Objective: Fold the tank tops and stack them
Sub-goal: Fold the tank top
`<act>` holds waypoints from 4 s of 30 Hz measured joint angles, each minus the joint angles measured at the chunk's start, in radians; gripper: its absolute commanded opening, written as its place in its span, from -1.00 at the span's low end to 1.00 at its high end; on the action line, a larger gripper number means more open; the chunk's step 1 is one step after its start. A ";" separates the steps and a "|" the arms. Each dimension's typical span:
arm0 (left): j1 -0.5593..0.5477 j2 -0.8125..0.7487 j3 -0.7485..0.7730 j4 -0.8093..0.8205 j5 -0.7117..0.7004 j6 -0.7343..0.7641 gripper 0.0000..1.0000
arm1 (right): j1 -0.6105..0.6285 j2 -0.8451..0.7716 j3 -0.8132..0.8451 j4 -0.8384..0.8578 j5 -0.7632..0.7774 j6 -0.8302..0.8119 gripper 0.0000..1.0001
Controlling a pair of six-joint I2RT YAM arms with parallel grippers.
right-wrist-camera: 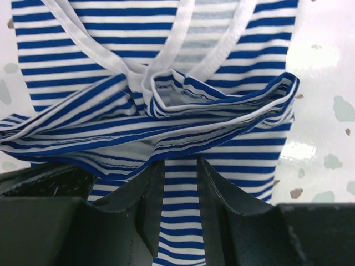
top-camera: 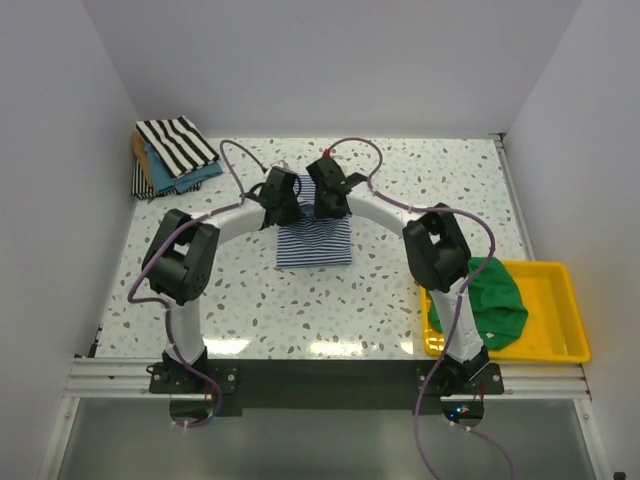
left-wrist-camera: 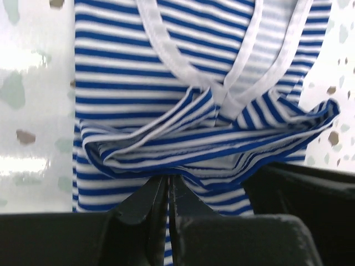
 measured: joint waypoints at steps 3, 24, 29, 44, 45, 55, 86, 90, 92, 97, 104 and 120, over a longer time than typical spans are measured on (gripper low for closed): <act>0.019 0.050 0.064 0.008 0.001 0.000 -0.72 | -0.005 0.037 0.058 -0.005 0.007 -0.001 -0.33; 0.070 0.145 0.067 0.165 0.004 -0.060 -0.70 | -0.064 0.081 -0.005 0.130 0.008 -0.011 -0.36; 0.031 -0.002 -0.165 0.254 0.013 -0.115 -0.70 | -0.045 -0.056 -0.237 0.231 -0.027 0.003 -0.38; -0.065 -0.371 -0.428 0.104 -0.048 -0.098 -0.27 | 0.087 -0.409 -0.636 0.204 0.019 0.092 -0.07; -0.057 -0.390 -0.409 0.076 -0.051 -0.084 -0.21 | 0.084 -0.428 -0.633 0.188 0.026 0.092 -0.05; -0.035 -0.679 -0.431 -0.069 -0.061 -0.085 -0.16 | 0.067 -0.705 -0.667 0.111 0.058 0.090 -0.02; -0.180 -0.921 -0.850 -0.225 0.279 -0.183 -0.01 | 0.268 -0.933 -1.165 0.110 -0.176 0.328 -0.13; -0.188 -0.925 -0.860 -0.219 0.291 -0.204 0.02 | 0.269 -0.937 -1.188 0.130 -0.189 0.352 -0.13; -0.192 -0.925 -0.863 -0.213 0.296 -0.214 0.05 | 0.269 -0.938 -1.192 0.141 -0.193 0.362 -0.13; -0.198 -0.925 -0.871 -0.191 0.301 -0.238 0.04 | 0.269 -0.942 -1.204 0.165 -0.197 0.381 -0.14; -0.235 -0.904 -0.889 -0.130 0.302 -0.302 -0.09 | 0.271 -0.952 -1.217 0.184 -0.193 0.409 -0.18; -0.299 -0.837 -0.881 -0.085 0.226 -0.388 -0.80 | 0.272 -0.975 -1.258 0.231 -0.173 0.463 -0.76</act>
